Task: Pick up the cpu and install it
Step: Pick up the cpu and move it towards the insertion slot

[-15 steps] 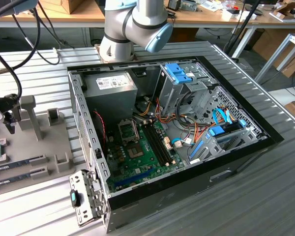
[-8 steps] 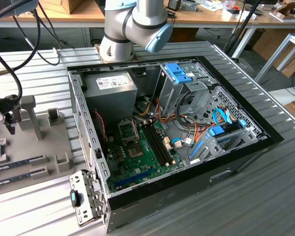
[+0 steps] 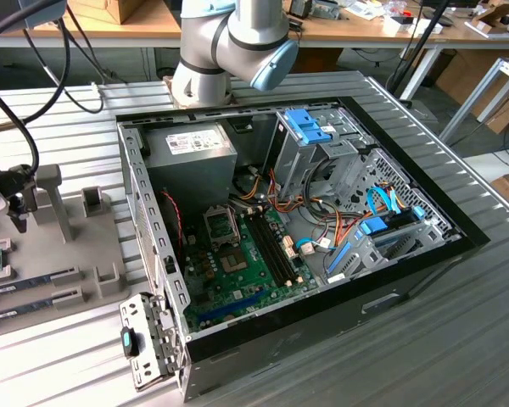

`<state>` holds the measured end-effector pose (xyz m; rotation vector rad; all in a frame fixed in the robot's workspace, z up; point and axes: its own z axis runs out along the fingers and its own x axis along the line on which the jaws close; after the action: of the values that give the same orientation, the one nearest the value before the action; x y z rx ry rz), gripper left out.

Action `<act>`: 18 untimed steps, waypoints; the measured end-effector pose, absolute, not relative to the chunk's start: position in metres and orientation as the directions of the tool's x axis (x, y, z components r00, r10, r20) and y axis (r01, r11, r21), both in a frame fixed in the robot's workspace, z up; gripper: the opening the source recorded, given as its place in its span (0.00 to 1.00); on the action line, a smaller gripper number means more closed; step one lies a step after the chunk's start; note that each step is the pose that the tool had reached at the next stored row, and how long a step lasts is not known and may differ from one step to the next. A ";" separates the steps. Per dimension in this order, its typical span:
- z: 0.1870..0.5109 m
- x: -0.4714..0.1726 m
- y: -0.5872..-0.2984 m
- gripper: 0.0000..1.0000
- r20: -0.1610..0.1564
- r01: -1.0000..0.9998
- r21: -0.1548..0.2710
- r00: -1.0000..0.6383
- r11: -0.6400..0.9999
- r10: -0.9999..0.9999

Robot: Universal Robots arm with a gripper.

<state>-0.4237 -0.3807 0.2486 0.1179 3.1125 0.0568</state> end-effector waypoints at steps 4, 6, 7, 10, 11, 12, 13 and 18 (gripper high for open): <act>0.248 -0.424 -0.381 0.72 -0.025 0.075 0.037 -0.997 0.996 0.076; 0.247 -0.424 -0.381 0.72 -0.025 0.075 0.037 -0.997 0.996 0.076; 0.247 -0.424 -0.381 0.72 -0.025 0.075 0.037 -0.997 0.996 0.076; 0.246 -0.424 -0.381 0.72 -0.025 0.075 0.037 -0.997 0.996 0.076; 0.246 -0.424 -0.381 0.72 -0.025 0.075 0.037 -0.997 0.996 0.076; 0.246 -0.424 -0.381 0.72 -0.025 0.075 0.037 -0.997 0.996 0.076; 0.245 -0.424 -0.381 0.72 -0.025 0.075 0.037 -0.997 0.996 0.076; 0.245 -0.424 -0.381 0.72 -0.025 0.075 0.037 -0.997 0.996 0.076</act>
<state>-0.4237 -0.3807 0.2445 0.1178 3.1125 0.0568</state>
